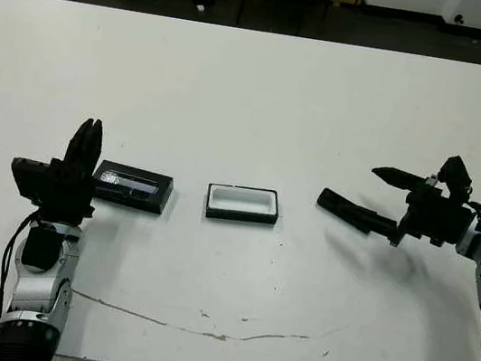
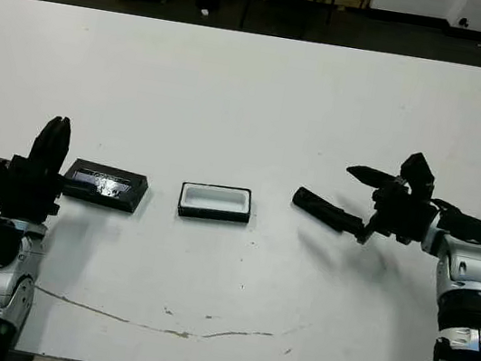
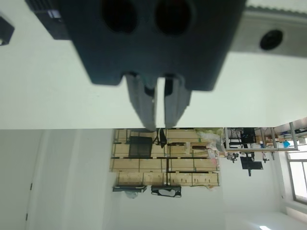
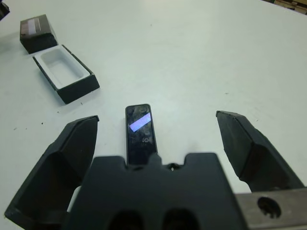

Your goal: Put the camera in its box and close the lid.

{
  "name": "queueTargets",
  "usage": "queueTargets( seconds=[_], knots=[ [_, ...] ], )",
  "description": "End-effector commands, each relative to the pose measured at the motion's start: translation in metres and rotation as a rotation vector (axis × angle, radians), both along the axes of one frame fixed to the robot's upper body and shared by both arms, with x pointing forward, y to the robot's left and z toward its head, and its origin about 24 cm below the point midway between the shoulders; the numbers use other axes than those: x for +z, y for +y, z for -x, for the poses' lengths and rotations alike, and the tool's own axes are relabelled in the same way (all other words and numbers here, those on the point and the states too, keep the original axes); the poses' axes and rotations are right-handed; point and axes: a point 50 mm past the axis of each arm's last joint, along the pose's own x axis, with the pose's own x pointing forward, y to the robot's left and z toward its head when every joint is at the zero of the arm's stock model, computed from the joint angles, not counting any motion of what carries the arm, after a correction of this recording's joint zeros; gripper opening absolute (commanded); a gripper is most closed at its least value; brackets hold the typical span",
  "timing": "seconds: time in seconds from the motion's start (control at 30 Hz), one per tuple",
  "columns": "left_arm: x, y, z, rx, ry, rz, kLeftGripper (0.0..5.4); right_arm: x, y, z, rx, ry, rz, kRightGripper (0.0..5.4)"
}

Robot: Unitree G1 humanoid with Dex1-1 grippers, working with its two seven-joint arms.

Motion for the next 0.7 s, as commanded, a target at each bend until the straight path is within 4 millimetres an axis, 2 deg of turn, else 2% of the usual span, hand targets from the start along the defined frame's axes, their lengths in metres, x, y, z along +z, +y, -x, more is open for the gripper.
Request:
queueTargets(
  seconds=[0.03,0.7],
  knots=[
    [-0.018,0.005,0.007,0.022,0.082,0.008,0.0,-0.004,0.004,0.0,0.018,0.011,0.019,5.38],
    [-0.018,0.006,0.009,0.018,0.078,0.005,0.0,-0.021,0.009,0.007,0.044,0.082,0.049,5.38]
  ],
)
